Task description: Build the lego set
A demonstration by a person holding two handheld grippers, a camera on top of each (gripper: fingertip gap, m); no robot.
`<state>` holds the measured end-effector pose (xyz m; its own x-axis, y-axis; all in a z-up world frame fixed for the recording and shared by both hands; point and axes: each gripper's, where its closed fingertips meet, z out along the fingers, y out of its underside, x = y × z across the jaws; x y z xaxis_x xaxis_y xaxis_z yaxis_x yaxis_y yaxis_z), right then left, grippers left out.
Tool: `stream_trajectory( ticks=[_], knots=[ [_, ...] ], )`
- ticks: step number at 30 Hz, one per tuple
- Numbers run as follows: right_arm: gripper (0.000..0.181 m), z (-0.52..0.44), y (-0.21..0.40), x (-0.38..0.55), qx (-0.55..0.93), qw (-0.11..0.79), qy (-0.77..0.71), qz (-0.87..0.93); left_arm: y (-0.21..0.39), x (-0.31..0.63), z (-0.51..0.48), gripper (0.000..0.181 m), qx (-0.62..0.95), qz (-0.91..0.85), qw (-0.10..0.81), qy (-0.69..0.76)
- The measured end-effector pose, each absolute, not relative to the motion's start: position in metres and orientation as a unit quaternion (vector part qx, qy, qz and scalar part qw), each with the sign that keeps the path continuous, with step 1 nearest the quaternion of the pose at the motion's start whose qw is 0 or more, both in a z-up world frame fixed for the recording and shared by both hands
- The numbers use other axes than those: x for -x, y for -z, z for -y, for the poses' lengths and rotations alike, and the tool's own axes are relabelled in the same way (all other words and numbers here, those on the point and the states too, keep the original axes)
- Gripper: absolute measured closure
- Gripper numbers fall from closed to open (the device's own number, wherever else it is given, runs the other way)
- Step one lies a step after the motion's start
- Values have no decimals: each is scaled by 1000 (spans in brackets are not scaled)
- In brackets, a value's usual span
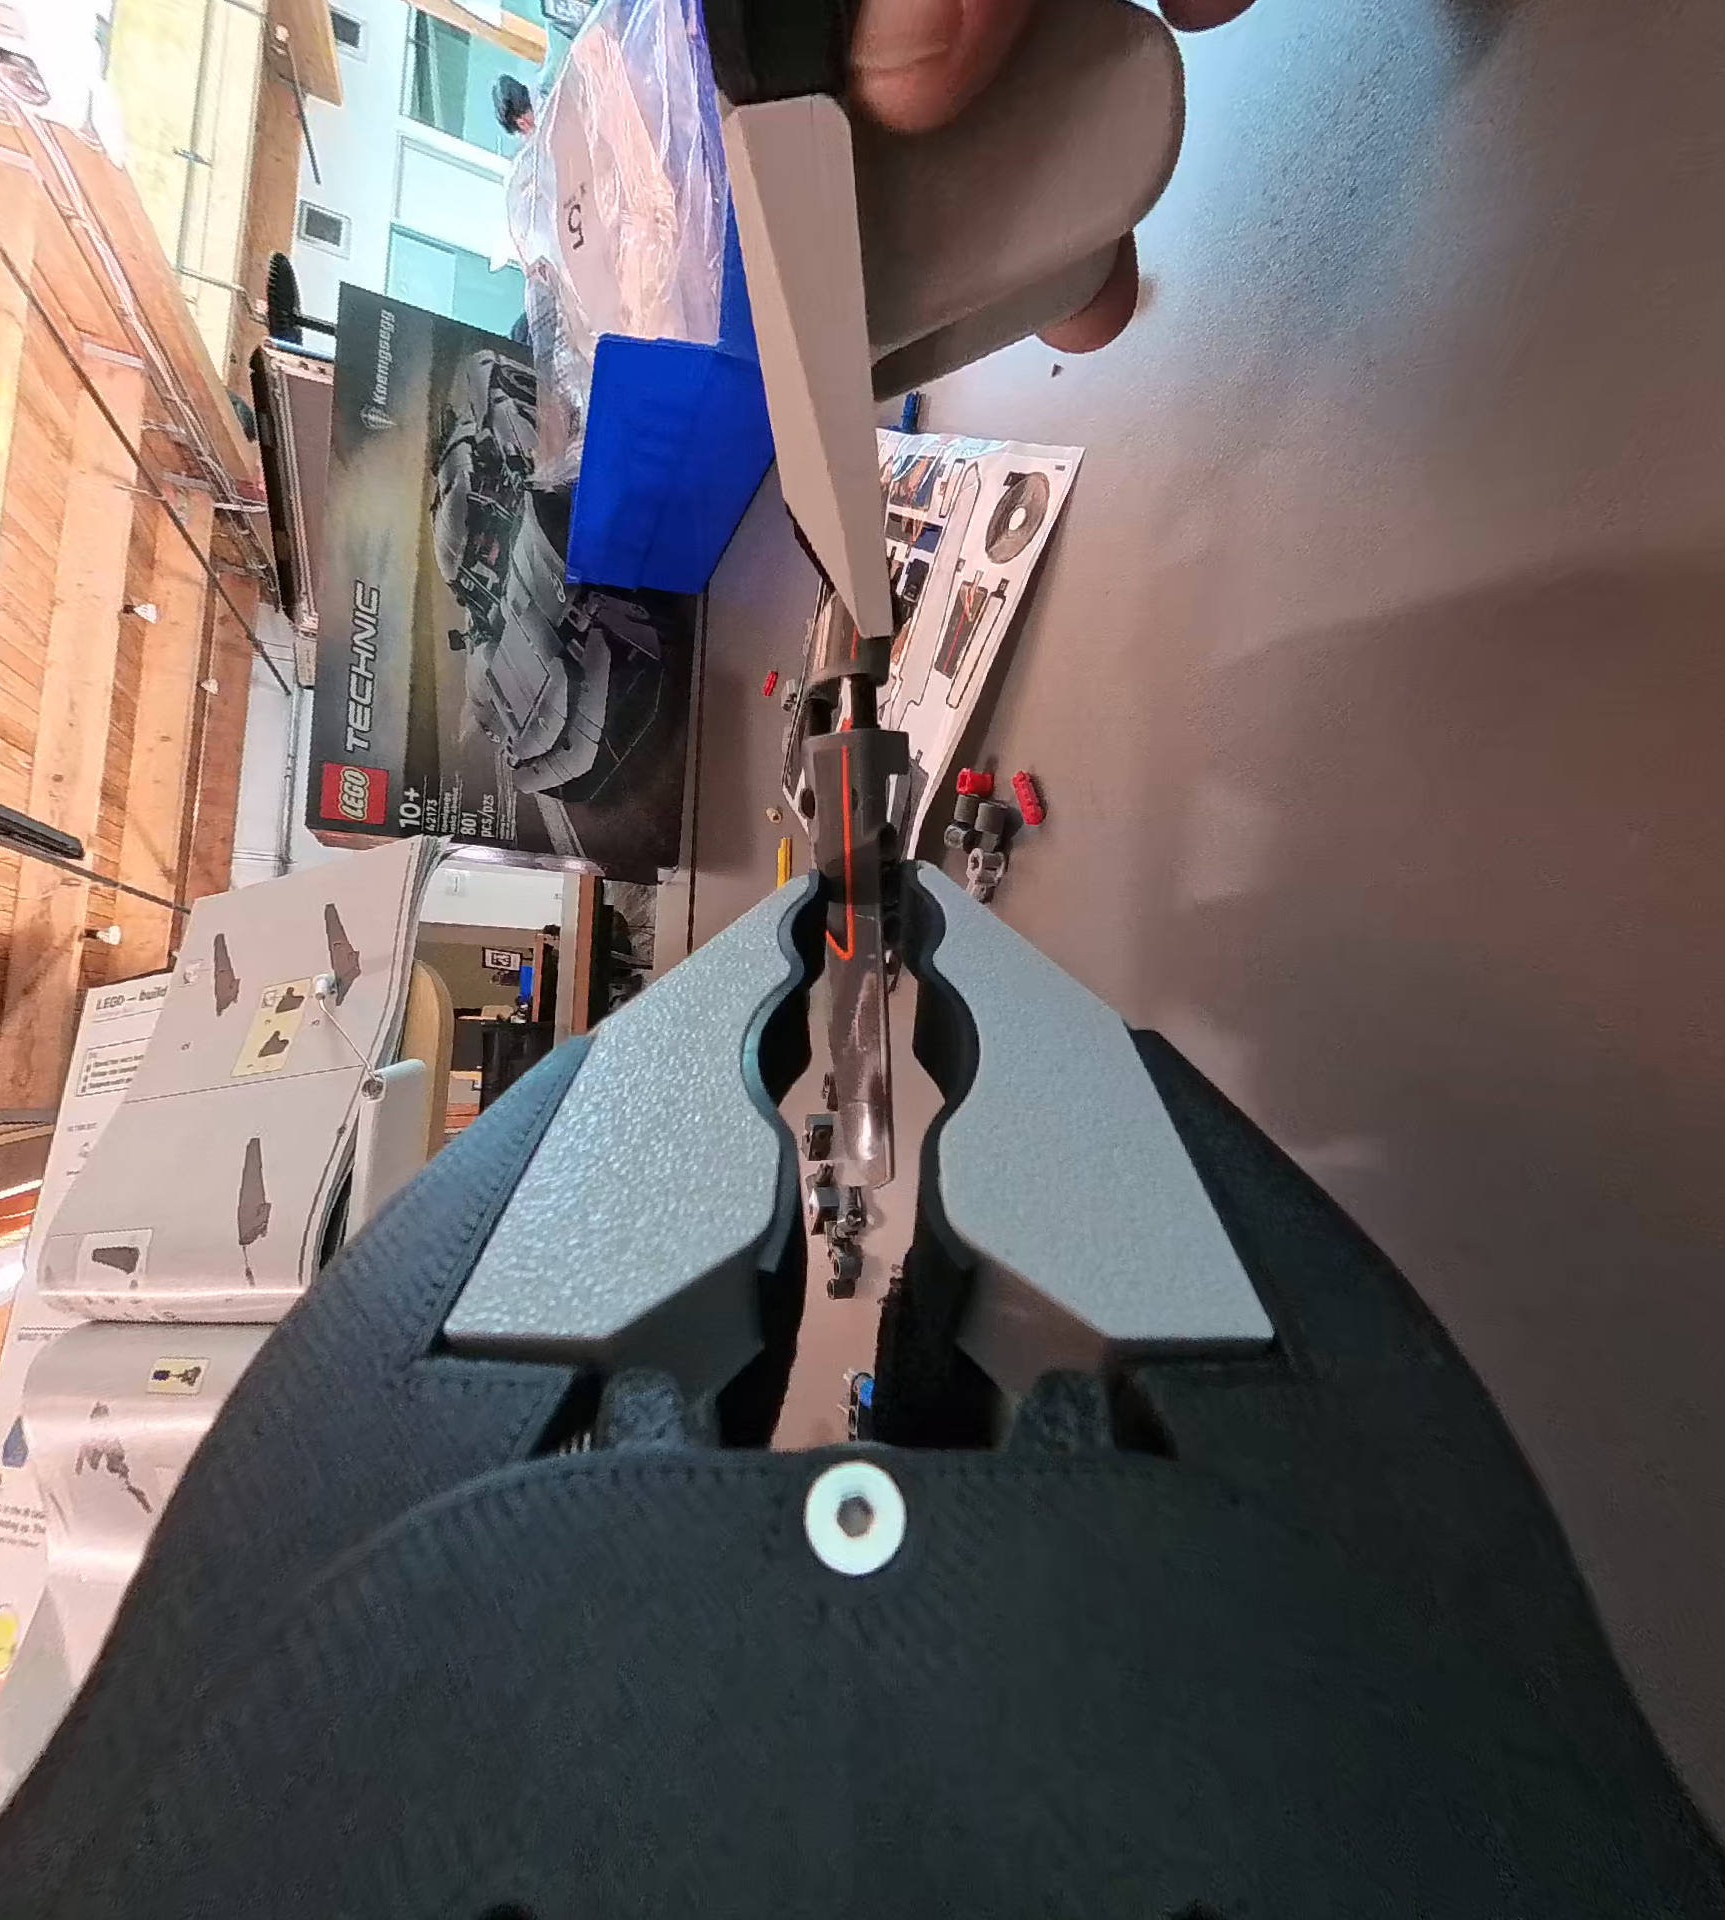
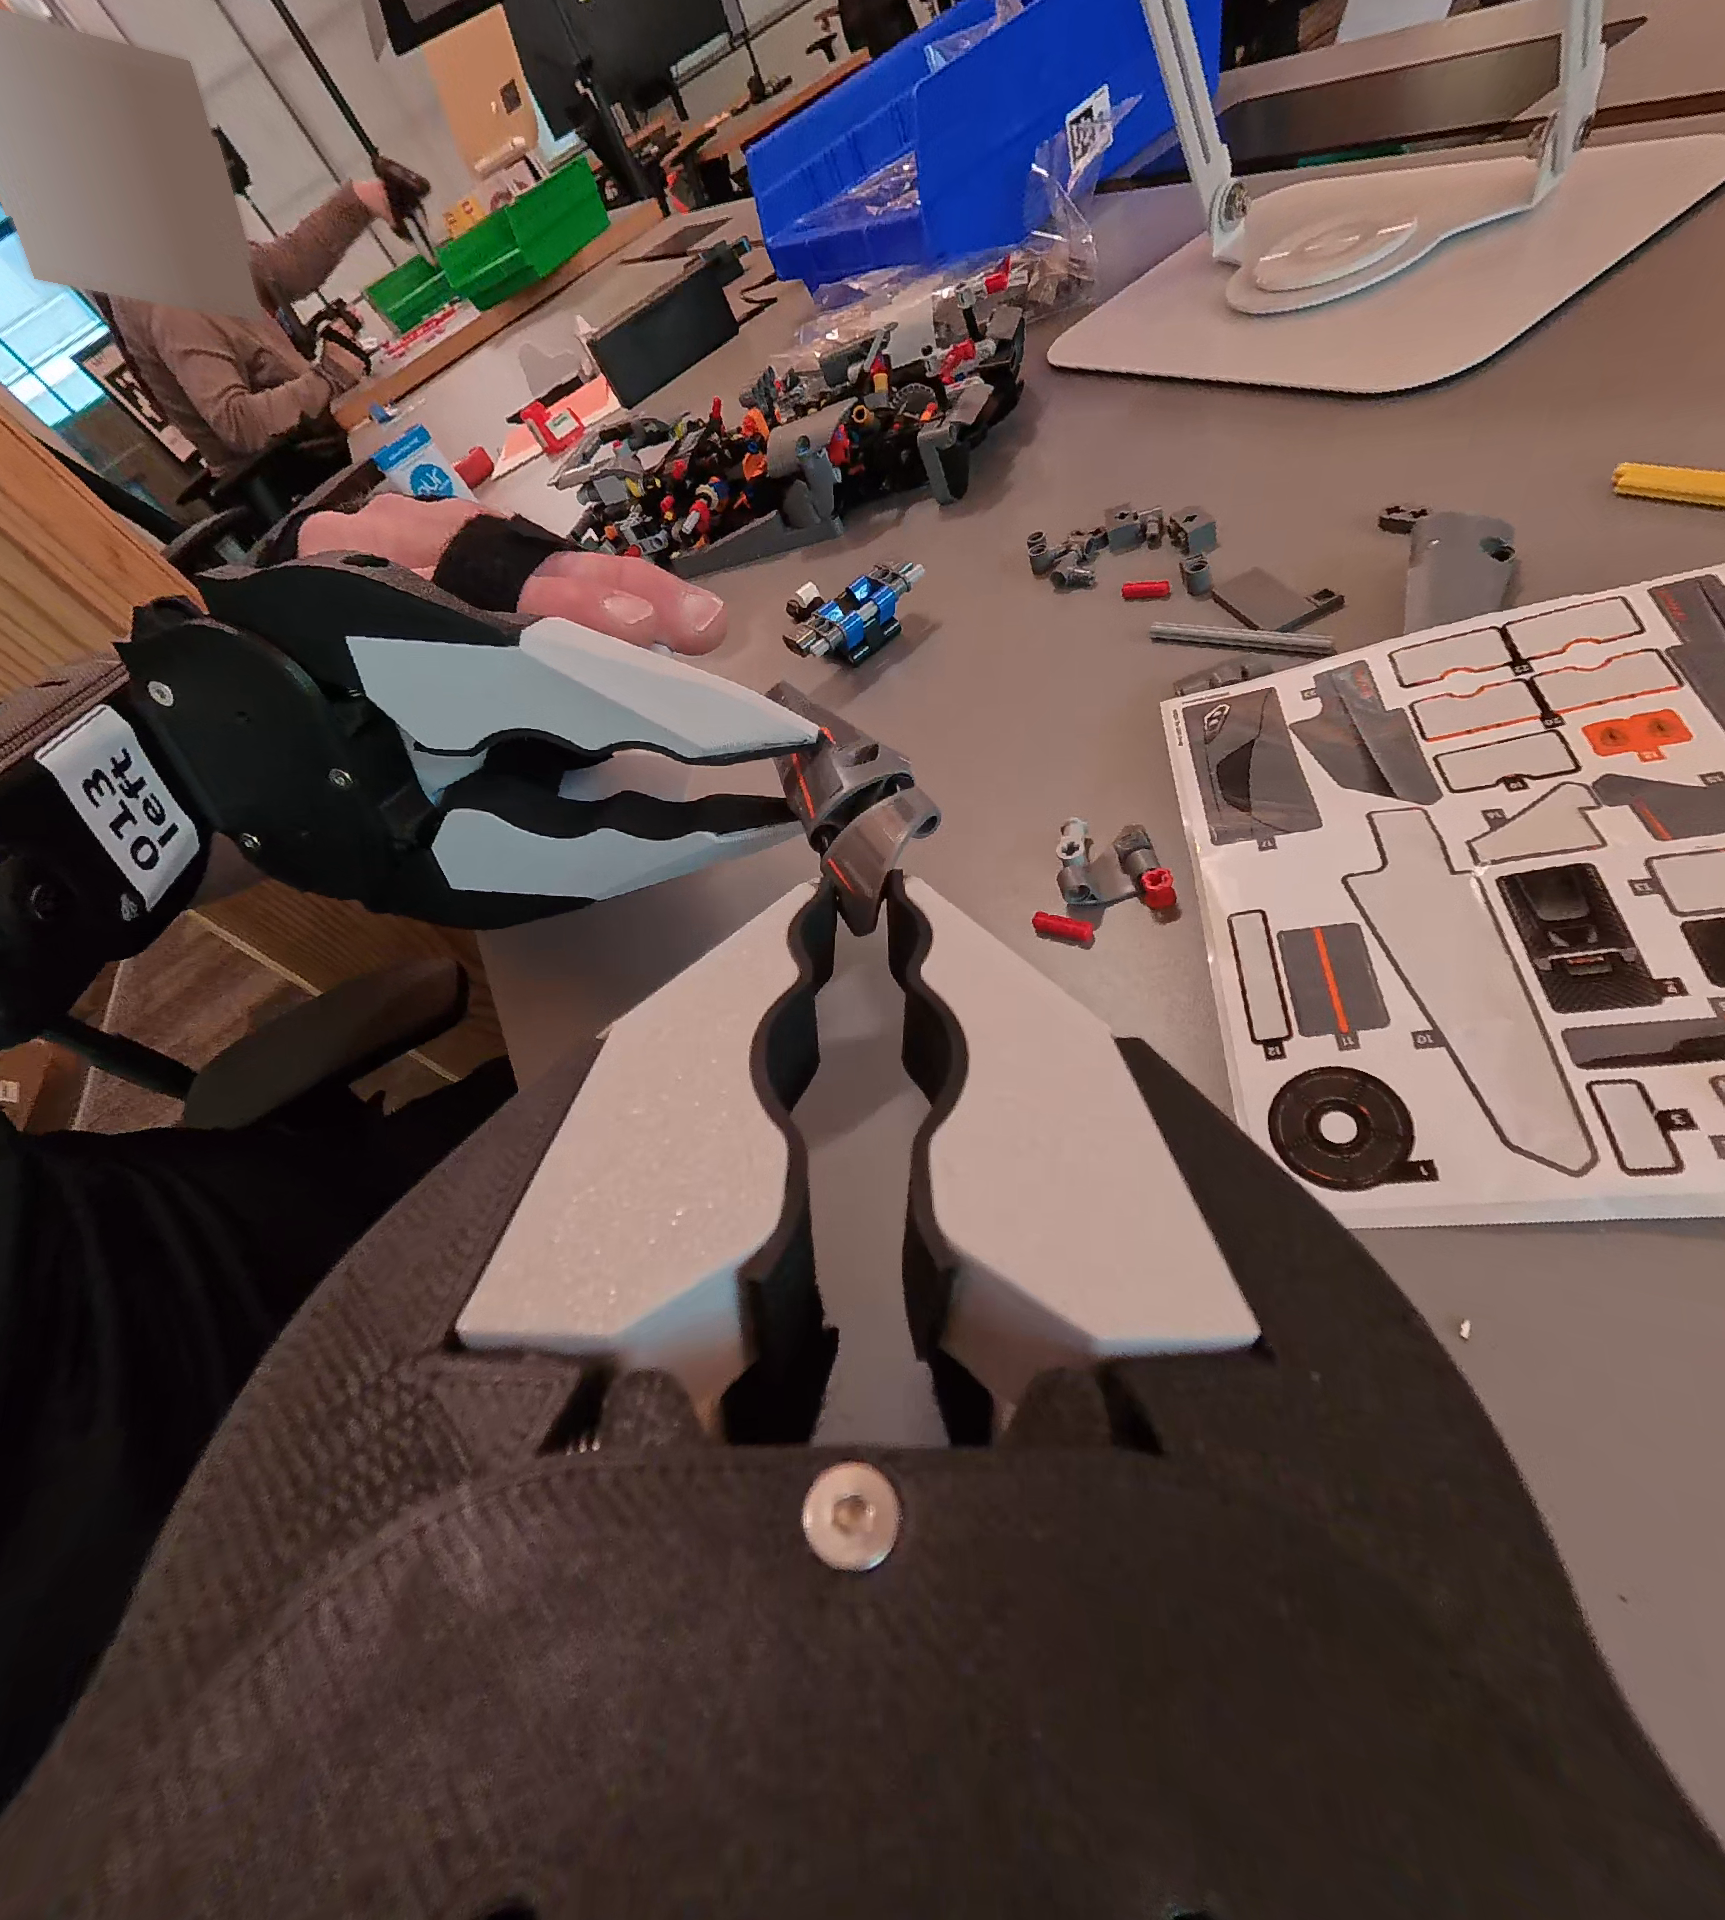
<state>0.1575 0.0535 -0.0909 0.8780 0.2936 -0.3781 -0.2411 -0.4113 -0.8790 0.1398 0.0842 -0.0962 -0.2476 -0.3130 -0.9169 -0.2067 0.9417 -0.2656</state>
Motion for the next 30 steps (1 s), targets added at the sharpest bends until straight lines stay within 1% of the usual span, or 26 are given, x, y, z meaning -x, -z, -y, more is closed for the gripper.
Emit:
stream_trajectory(
  ticks=[19,30],
  knots=[
    [175,-56,99,-158,823,532,-196,25,104,-142,-87,172,150,-791,593,15],
    [175,-56,107,-152,836,510,-203,26,113,-139,-89,172,142,-801,581,0]
  ],
)
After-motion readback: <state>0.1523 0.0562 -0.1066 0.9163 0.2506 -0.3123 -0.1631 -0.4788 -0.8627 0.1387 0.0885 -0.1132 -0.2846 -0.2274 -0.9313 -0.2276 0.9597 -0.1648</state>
